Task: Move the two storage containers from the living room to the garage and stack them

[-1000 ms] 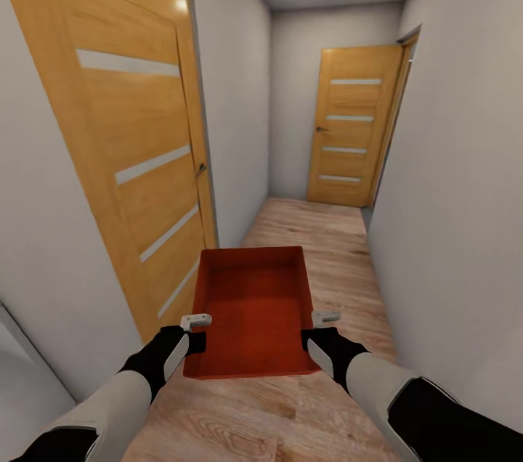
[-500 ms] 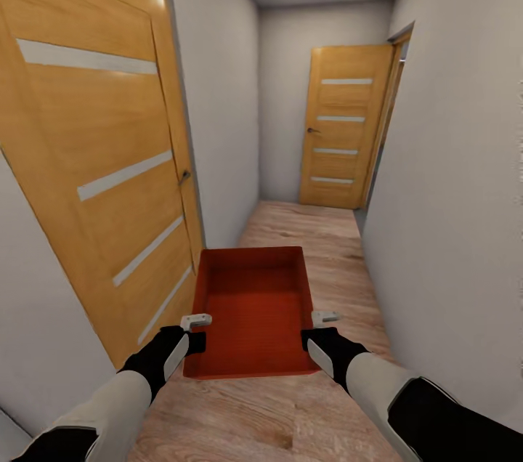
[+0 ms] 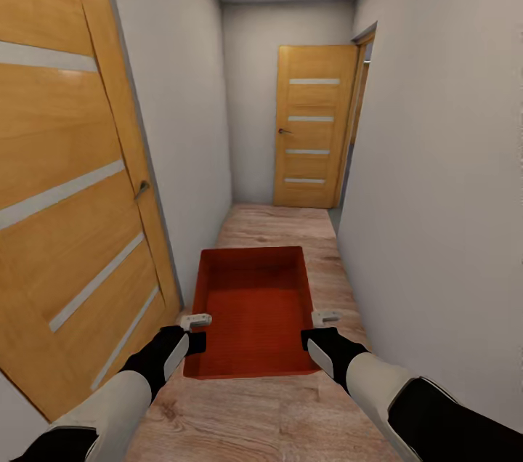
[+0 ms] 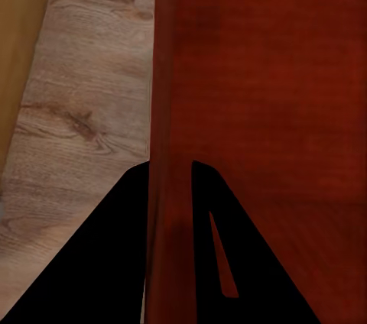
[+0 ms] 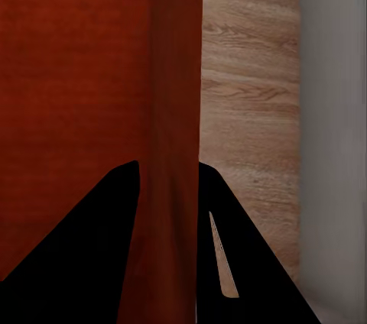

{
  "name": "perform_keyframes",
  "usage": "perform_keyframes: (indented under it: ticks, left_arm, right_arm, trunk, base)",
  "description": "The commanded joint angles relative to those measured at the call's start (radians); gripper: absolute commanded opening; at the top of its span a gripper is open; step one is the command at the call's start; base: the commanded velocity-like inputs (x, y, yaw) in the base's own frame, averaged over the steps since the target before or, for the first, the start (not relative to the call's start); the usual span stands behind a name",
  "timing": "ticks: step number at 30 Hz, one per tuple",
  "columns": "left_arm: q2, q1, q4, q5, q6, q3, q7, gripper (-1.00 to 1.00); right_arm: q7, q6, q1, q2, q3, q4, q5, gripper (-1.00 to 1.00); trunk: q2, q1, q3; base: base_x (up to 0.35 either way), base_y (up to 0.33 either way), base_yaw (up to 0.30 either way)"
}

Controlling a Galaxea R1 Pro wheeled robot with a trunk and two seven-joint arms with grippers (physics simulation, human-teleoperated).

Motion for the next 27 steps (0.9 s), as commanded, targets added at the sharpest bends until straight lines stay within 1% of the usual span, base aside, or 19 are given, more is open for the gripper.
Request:
perform_keyframes:
  ticks: [1, 14, 27]
  left_arm:
    - [-0.005, 0.000, 0.000, -0.018, 0.009, 0.007, 0.013, -1.00]
    - [-0.005, 0.000, 0.000, -0.018, 0.009, 0.007, 0.013, -1.00]
    - [-0.005, 0.000, 0.000, -0.018, 0.009, 0.007, 0.013, -1.00]
  right_arm:
    - [-0.005, 0.007, -0.002, 0.006, -0.005, -0.011, 0.033, -1.00]
    - [-0.005, 0.007, -0.002, 0.004, -0.005, -0.011, 0.033, -1.00]
    - [-0.005, 0.007, -0.002, 0.004, -0.005, -0.011, 0.033, -1.00]
  trunk:
    - [-0.002, 0.001, -0.002]
    - [-0.002, 0.001, -0.002]
    - [-0.002, 0.001, -0.002]
  base:
    - [0.322, 0.000, -0.223]
    - [0.322, 0.000, -0.213]
    - [0.322, 0.000, -0.019]
